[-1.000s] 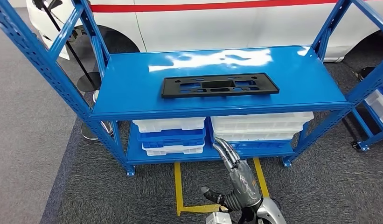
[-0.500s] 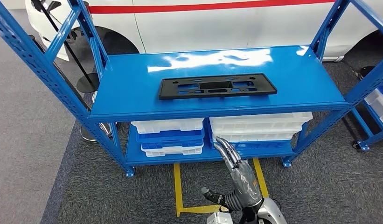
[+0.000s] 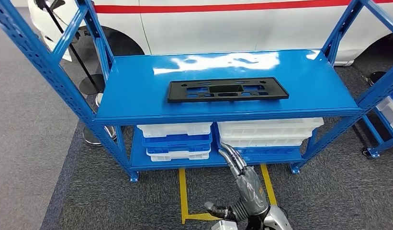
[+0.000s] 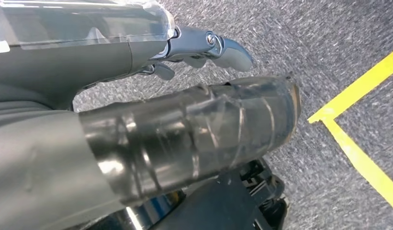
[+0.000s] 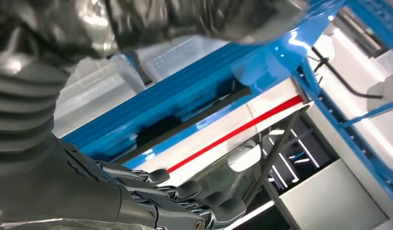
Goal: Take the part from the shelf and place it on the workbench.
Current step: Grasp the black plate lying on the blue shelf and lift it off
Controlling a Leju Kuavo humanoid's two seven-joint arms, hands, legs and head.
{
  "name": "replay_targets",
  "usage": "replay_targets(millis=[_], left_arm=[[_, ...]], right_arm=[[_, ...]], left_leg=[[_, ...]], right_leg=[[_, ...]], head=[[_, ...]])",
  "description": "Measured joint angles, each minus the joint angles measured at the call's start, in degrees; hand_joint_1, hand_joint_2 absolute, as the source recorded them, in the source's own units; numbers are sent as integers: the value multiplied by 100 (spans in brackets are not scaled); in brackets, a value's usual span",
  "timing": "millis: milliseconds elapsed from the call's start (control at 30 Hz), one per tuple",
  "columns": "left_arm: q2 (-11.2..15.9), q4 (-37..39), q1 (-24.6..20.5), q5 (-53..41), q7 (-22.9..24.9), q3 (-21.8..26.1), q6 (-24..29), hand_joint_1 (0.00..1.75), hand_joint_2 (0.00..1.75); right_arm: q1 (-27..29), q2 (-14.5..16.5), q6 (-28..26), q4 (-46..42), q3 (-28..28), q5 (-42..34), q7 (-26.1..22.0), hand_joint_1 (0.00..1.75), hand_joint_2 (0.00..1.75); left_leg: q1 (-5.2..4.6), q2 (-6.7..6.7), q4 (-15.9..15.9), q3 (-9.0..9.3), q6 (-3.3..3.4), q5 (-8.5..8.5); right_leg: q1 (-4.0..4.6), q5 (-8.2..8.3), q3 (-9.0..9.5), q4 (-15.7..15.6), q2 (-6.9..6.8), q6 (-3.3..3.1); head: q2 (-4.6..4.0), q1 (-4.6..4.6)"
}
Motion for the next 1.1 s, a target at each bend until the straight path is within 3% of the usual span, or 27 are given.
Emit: replay_targets(millis=[100,133,233,300,333,367,433,467,533,600,633,700,767,800,833,900,967,1033,1100], left_arm=[[1,0,2,8,0,0,0,0,0],[1,0,1,9,0,0,0,0,0],[1,0,4,9,1,0,0,0,0],[1,0,15,9,2,1,0,0,0],[1,0,19,9,2,1,0,0,0],[1,0,20,9,2,1,0,0,0],[7,0,22,10,2,1,1,0,0],[11,0,23,10,2,1,2,0,0],[21,0,19,11,2,0,3,0,0],[20,0,12,11,2,0,4,0,0],[20,0,11,11,2,0,4,0,0],[19,0,13,12,2,0,4,0,0],[19,0,24,15,3,0,3,0,0],[19,0,30,17,4,0,2,0,0],[19,0,32,20,5,0,2,0,0],[18,0,26,21,7,0,2,0,0],[18,0,21,19,7,0,2,0,0],[19,0,23,18,7,0,3,0,0],[19,0,20,18,8,0,3,0,0]], right_arm=[[14,9,6,-2,-3,-29,31,0,0],[14,12,15,-2,-3,-44,37,0,0],[17,15,31,-1,-3,-77,45,0,0],[23,16,35,2,-3,-81,47,0,0],[24,16,37,4,-3,-83,48,0,0],[23,16,38,4,-3,-83,48,0,0],[18,23,38,3,-4,-84,49,0,0],[15,29,38,3,-4,-84,49,0,0],[14,42,39,3,-4,-84,50,0,0],[23,47,39,2,-5,-84,52,0,0],[22,47,37,1,-8,-84,52,0,0],[12,47,34,1,-15,-85,52,0,0],[13,47,34,7,-20,-85,52,0,0],[19,47,35,13,-22,-86,52,0,0],[23,47,36,18,-25,-86,53,0,0],[23,47,36,22,-30,-85,54,0,0],[7,47,38,21,-32,-86,56,0,0],[-7,47,43,18,-32,-89,61,0,0],[-7,47,47,16,-32,-89,64,0,0]], left_leg=[[6,11,34,-15,-77,-46],[15,13,145,-57,-112,-132],[40,13,1089,-480,-196,-638],[47,13,1623,-744,-211,-773],[47,8,1592,-742,-202,-672],[47,-9,1325,-628,-182,-472],[44,-172,520,-268,-110,-63],[40,-259,220,-135,-76,37],[27,-338,10,-47,-35,45],[35,-256,-65,-22,1,70],[48,-212,-119,3,32,97],[68,-108,-201,43,92,140],[50,-11,-197,37,117,135],[44,33,-186,33,123,128],[40,75,-175,30,123,119],[38,157,-140,32,111,92],[14,227,-81,30,68,44],[-19,294,-44,28,12,8],[-26,370,-43,38,-31,-3]], right_leg=[[2,22,-10,-26,26,-91],[-9,31,-3,-40,30,-125],[-25,38,-1,-54,55,-175],[-24,38,-2,-52,103,-175],[-23,38,3,-50,142,-175],[-22,37,13,-50,188,-174],[-19,39,25,-52,282,-164],[-21,46,16,-53,327,-148],[-37,77,-23,-68,412,-87],[-47,97,-31,-92,445,-11],[-37,57,-46,-52,380,20],[-15,-201,-224,340,172,56],[-11,-536,-571,1045,63,81],[-14,-603,-692,1297,51,93],[-17,-563,-719,1362,44,100],[-17,-227,-441,855,-26,94],[17,12,-94,176,-219,41],[51,38,-3,-57,-285,-30],[56,62,-24,-61,-181,-80]], head=[[0,-3],[0,-4],[0,-5],[0,-5],[0,-5],[0,-5],[0,-3],[0,-5],[0,-5],[0,-5],[0,-2],[0,6],[0,9],[0,10],[0,9],[0,10],[0,10],[0,4],[0,1]])
